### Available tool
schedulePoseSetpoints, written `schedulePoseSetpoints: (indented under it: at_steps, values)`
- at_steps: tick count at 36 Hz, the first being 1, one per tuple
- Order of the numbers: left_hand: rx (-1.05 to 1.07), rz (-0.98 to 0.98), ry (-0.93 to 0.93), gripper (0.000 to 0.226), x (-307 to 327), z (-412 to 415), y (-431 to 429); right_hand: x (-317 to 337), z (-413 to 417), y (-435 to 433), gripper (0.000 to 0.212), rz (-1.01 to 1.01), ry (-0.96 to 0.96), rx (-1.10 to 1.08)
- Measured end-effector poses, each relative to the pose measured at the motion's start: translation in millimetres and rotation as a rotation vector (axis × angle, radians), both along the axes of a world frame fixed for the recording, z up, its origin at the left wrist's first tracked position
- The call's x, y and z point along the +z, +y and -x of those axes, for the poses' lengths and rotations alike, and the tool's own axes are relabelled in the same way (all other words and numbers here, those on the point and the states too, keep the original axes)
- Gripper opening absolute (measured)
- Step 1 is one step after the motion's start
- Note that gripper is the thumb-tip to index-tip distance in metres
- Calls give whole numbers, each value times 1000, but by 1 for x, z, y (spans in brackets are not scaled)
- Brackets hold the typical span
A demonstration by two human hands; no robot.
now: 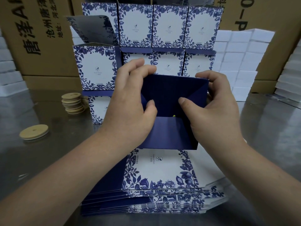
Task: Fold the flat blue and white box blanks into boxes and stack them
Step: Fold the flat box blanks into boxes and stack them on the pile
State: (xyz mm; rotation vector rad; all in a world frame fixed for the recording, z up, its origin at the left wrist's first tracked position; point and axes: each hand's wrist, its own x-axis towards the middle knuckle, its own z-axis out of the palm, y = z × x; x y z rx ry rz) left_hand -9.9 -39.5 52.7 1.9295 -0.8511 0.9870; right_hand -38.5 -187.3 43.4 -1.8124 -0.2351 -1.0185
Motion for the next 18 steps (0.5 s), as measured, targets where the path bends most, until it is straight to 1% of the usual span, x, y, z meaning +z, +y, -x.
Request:
schedulePoseSetpoints:
  at_steps: [18]
  values:
    - [8, 5, -18, 51, 1, 0, 0, 0, 1, -1, 40, 34, -43, 7]
